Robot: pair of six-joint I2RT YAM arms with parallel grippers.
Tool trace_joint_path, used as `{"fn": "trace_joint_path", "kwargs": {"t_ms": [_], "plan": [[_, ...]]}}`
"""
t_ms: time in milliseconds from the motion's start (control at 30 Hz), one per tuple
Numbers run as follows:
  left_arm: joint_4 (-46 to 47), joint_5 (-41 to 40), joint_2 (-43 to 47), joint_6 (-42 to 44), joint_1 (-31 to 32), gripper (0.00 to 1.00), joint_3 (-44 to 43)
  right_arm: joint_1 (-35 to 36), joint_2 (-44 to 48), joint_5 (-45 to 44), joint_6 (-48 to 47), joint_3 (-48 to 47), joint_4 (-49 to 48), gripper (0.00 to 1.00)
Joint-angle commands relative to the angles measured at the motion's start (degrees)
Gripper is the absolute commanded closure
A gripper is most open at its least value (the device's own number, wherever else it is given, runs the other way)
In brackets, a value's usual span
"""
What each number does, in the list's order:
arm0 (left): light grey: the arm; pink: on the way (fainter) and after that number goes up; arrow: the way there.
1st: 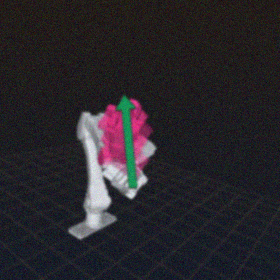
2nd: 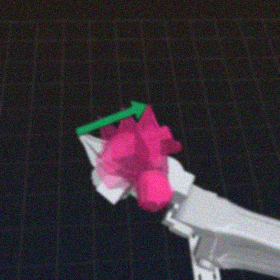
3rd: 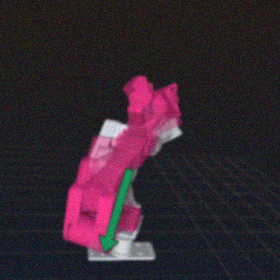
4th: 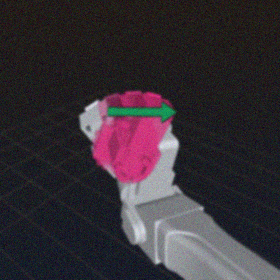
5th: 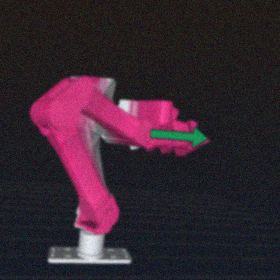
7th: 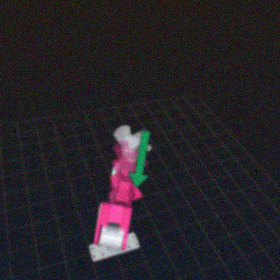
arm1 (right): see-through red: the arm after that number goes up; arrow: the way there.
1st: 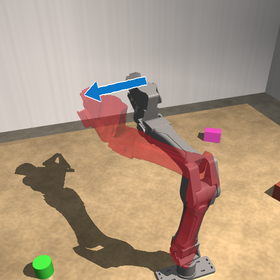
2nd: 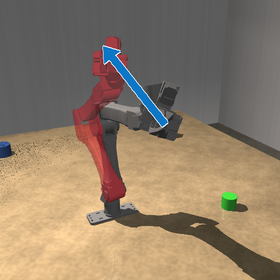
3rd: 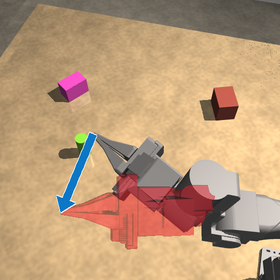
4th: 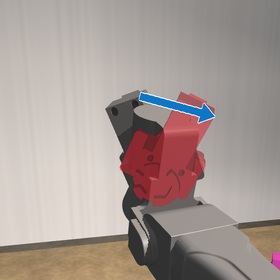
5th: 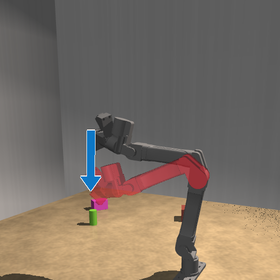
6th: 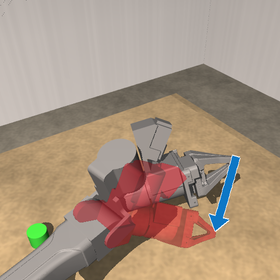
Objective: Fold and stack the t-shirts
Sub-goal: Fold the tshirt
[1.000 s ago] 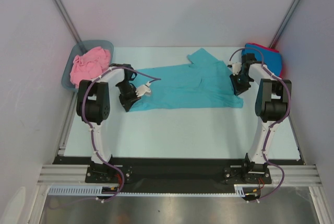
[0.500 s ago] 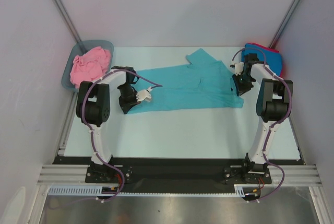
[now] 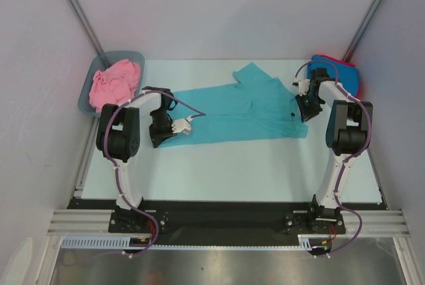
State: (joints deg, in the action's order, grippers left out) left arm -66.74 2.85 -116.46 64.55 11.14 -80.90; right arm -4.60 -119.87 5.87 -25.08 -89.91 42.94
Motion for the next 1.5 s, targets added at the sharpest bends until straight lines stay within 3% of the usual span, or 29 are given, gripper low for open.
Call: {"fn": "trace_joint_path", "kwargs": {"t_ms": [0, 300, 333, 367, 400, 600, 667, 867, 1100, 1467], "plan": [[-2.5, -7.2, -1.6, 1.6, -0.9, 1.0, 3.6, 0.1, 1.5, -0.5, 0.2, -0.9, -0.5, 0.78], [-3.0, -9.5, -1.3, 1.1, -0.9, 1.0, 4.0, 0.3, 2.2, -0.2, 0.4, 0.1, -1.0, 0.78], [-2.9, -9.4, -1.0, 0.9, -0.9, 0.91, 3.9, 0.4, 2.4, -0.2, 0.4, 0.2, -1.1, 0.78], [-2.8, -9.4, -0.8, 0.8, -1.2, 0.76, 3.4, 0.4, 2.5, -0.2, 0.4, 0.3, -1.1, 0.78], [-2.6, -9.4, -0.3, 1.0, -1.3, 0.4, 3.2, 0.4, 2.5, -0.1, 0.5, 0.4, -1.2, 0.78], [-3.0, -12.8, 2.4, 0.6, -2.3, 0.06, 0.2, 1.0, 3.1, -0.4, 1.0, -0.3, -1.3, 0.76], [-3.0, -12.0, 3.9, -0.1, -3.0, 0.01, -3.8, 1.3, 3.7, 0.0, 2.0, -1.5, -1.5, 0.75], [0.5, -5.8, 5.0, -6.2, -4.1, 0.0, -14.1, 1.5, 4.5, 1.7, 6.6, -7.8, -2.3, 0.68], [6.9, -1.3, 4.8, -11.3, -3.1, 0.0, -12.4, 3.4, -1.0, 2.2, 10.1, -17.0, -1.7, 0.65], [11.1, -2.7, 5.1, -13.0, 0.1, 0.0, -10.0, 7.8, -11.1, 2.8, 11.2, -24.7, -2.2, 0.64]]}}
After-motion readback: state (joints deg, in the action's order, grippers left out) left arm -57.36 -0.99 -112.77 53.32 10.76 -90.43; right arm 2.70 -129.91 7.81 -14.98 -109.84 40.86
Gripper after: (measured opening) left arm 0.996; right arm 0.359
